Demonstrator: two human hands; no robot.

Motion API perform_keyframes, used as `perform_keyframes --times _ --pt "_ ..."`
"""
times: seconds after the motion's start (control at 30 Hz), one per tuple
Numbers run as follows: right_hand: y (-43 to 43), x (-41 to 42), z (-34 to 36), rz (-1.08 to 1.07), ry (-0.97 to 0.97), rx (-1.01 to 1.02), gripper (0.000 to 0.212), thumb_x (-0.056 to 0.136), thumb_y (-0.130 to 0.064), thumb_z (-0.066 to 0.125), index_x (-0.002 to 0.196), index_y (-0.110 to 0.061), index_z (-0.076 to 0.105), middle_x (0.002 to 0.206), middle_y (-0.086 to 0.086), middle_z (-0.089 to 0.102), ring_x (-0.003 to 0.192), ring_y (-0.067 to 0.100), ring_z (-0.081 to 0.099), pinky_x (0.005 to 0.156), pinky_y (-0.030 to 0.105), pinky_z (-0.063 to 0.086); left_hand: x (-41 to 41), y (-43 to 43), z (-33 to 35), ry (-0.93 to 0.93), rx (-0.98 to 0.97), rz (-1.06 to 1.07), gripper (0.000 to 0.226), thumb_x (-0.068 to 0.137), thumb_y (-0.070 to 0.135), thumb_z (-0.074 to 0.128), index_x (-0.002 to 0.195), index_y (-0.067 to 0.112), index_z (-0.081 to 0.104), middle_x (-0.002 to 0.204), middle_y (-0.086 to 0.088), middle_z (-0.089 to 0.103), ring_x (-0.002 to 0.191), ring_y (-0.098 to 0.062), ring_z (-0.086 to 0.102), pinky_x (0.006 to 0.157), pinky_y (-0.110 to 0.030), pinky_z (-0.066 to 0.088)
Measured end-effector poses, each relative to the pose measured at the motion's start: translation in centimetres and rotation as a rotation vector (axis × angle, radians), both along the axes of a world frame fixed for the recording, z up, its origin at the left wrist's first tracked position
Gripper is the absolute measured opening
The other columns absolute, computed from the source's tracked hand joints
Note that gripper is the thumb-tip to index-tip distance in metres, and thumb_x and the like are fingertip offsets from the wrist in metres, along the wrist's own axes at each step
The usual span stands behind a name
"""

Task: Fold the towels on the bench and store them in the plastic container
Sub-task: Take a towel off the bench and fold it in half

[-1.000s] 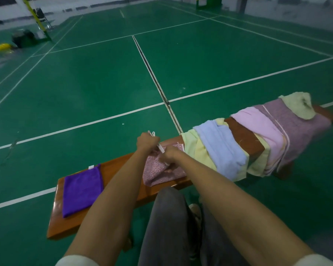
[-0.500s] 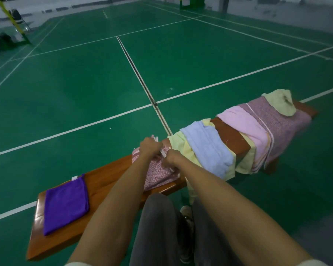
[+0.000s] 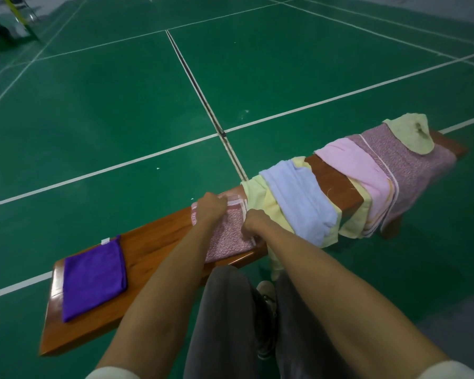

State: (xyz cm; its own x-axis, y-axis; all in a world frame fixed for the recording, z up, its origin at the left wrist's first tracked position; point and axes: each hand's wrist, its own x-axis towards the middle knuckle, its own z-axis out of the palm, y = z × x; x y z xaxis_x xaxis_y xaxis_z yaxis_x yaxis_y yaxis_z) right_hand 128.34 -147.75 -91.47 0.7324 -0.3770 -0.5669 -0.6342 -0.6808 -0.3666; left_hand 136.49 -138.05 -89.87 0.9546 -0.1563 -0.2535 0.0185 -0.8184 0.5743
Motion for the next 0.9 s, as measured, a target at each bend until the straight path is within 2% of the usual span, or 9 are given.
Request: perform_keyframes --times 0.1,0.17,0.2,0.3,0.4,0.5,0.63,0.77,0.9 --pt "0.4 0.1 -0.1 -0.030 -0.013 -0.033 0.037 0.077 -0.014 0.081 0.107 -0.011 0.060 0.091 0.008 0.056 0.084 0.023 0.065 0.079 0.030 0.061 0.8 2.6 0.1 -0.015 0.115 0.102 0.019 0.094 0.022 0.063 0.095 0.004 0.065 0.112 -0.017 0.065 0.102 -0.030 0.062 0.085 -0.039 0.056" --pt "1.0 0.2 -0.2 -0.062 -0.059 -0.065 0.053 0.065 -0.019 0.083 0.110 -0.012 0.057 0.097 0.007 0.055 0.084 0.021 0.061 0.072 0.029 0.058 1.2 4.4 -0.5 0.067 0.144 0.210 0.066 0.089 0.026 0.071 0.143 0.002 0.042 0.145 -0.021 0.044 0.131 -0.038 0.046 0.106 -0.047 0.045" --pt "1.4 0.2 -0.2 -0.067 -0.072 -0.071 0.061 0.062 -0.021 0.082 0.114 -0.012 0.053 0.103 0.007 0.054 0.089 0.022 0.059 0.072 0.029 0.056 1.1 5.2 -0.6 0.158 0.077 0.262 0.080 0.086 0.029 0.075 0.149 0.003 0.032 0.147 -0.022 0.042 0.129 -0.038 0.047 0.104 -0.046 0.048" --pt "2.3 0.9 -0.7 -0.147 -0.099 0.001 0.056 0.063 -0.019 0.081 0.112 -0.010 0.054 0.103 0.006 0.056 0.090 0.022 0.059 0.063 0.029 0.052 0.8 7.3 -1.3 0.490 -0.193 0.304 0.058 0.086 0.043 0.078 0.122 0.004 0.054 0.113 -0.015 0.063 0.093 -0.028 0.064 0.072 -0.036 0.057" --pt "2.7 1.2 -0.9 -0.288 -0.149 0.080 0.043 0.071 -0.017 0.079 0.109 -0.010 0.061 0.097 0.006 0.060 0.078 0.020 0.058 0.049 0.025 0.043 0.3 8.7 -0.7 0.740 -0.358 0.279 0.062 0.074 0.045 0.087 0.115 0.008 0.058 0.111 -0.014 0.068 0.098 -0.032 0.069 0.082 -0.043 0.060" --pt "2.2 1.5 -1.2 -0.366 -0.146 0.188 0.038 0.087 -0.026 0.072 0.119 -0.009 0.060 0.099 0.006 0.062 0.081 0.019 0.058 0.058 0.024 0.047 0.1 9.0 0.0 0.863 -0.545 0.252 0.078 0.064 0.035 0.094 0.126 0.009 0.056 0.119 -0.016 0.070 0.104 -0.036 0.070 0.077 -0.047 0.061" --pt "1.8 1.6 -0.8 -0.377 -0.148 0.400 0.078 0.081 -0.068 0.068 0.134 -0.012 0.054 0.130 0.011 0.062 0.112 0.032 0.062 0.094 0.039 0.054 0.0 8.2 1.5 0.818 -0.753 0.132 0.070 0.077 0.038 0.083 0.132 0.011 0.050 0.127 -0.018 0.064 0.112 -0.036 0.066 0.081 -0.045 0.058" --pt "1.6 1.1 0.5 -0.517 -0.214 1.025 0.099 0.066 -0.082 0.071 0.138 -0.017 0.051 0.123 0.014 0.067 0.108 0.033 0.066 0.081 0.037 0.060 0.3 8.2 2.7 0.762 -0.970 0.140 0.078 0.072 0.039 0.084 0.135 0.010 0.050 0.130 -0.021 0.062 0.116 -0.041 0.064 0.091 -0.050 0.056" --pt "1.6 0.6 2.1 -0.513 -0.174 1.268 0.075 0.081 -0.063 0.074 0.134 -0.014 0.054 0.115 0.016 0.070 0.104 0.034 0.068 0.081 0.038 0.060 0.3 9.6 3.5 0.801 -0.895 0.091 0.068 0.080 0.040 0.080 0.133 0.008 0.052 0.128 -0.022 0.065 0.113 -0.041 0.065 0.095 -0.050 0.056"
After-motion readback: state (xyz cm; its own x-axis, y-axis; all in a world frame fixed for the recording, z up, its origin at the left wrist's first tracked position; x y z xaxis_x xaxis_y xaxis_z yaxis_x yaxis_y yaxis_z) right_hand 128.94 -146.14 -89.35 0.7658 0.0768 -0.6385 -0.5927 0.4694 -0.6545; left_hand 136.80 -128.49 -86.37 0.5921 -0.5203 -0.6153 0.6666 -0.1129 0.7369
